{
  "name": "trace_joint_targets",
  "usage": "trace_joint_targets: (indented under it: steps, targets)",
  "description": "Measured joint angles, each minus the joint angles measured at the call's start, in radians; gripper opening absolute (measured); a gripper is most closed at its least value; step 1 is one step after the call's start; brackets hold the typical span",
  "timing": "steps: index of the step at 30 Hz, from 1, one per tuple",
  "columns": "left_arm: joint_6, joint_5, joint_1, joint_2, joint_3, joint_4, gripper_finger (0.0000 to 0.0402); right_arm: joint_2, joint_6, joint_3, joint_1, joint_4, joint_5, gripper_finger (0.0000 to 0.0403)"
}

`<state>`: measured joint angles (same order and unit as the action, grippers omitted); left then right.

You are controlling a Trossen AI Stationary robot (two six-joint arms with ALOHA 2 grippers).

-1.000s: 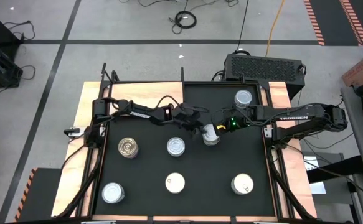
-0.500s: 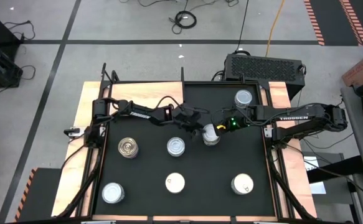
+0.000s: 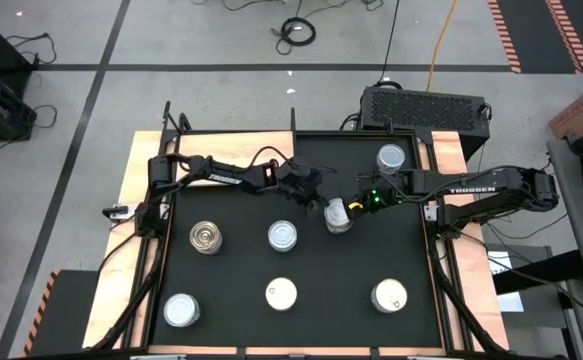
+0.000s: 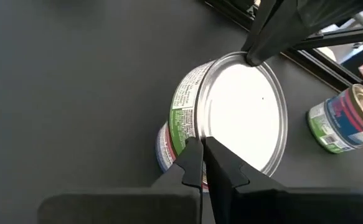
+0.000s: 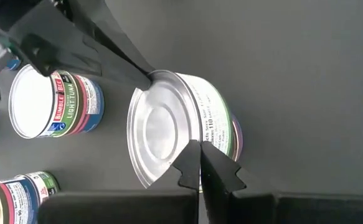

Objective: Stack canned seafood by type on shelf
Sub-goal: Remove the green and white tuna can from the blue and pink tuna can on the table

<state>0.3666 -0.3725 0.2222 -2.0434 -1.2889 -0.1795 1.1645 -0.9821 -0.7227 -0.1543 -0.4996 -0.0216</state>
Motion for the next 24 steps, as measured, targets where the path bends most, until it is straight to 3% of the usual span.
trace_joint_targets:
  steps: [10,24]
  targets:
    - [0.044,-0.108,0.029,0.0,-0.041,0.058,0.0005,-0.075,0.077,0.0,-0.001,-0.002,-0.003,0.0]
    - [0.063,-0.136,0.032,-0.001,-0.059,0.095,0.0,-0.084,0.108,0.0,-0.002,-0.103,0.017,0.0]
